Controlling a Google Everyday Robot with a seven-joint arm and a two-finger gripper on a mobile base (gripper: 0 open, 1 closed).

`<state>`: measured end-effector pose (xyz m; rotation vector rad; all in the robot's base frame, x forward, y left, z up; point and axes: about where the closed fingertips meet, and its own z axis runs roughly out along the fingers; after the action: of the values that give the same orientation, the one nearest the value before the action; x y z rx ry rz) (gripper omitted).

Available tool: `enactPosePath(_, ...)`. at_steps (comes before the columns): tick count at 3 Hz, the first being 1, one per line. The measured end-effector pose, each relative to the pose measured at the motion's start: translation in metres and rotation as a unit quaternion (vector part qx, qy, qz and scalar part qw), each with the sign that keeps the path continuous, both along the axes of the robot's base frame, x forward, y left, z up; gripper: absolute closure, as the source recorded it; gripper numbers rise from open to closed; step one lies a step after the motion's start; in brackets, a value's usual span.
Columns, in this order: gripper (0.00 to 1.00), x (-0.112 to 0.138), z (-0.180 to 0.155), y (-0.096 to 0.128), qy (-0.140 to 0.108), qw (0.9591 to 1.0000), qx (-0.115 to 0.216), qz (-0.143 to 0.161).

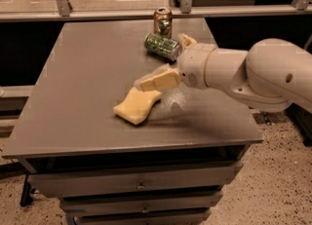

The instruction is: Move green can near orange can

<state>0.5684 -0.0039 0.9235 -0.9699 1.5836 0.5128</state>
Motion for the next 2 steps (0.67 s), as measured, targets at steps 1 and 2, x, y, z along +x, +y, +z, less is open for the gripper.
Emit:
enactPosePath(1,0.00,-0.011,-0.006,-0.013,0.002,0.9998,0.009,0.017)
enactPosePath(2,0.00,-0.018,0.005,-0.044,-0.010,0.9997,-0.002,0.022)
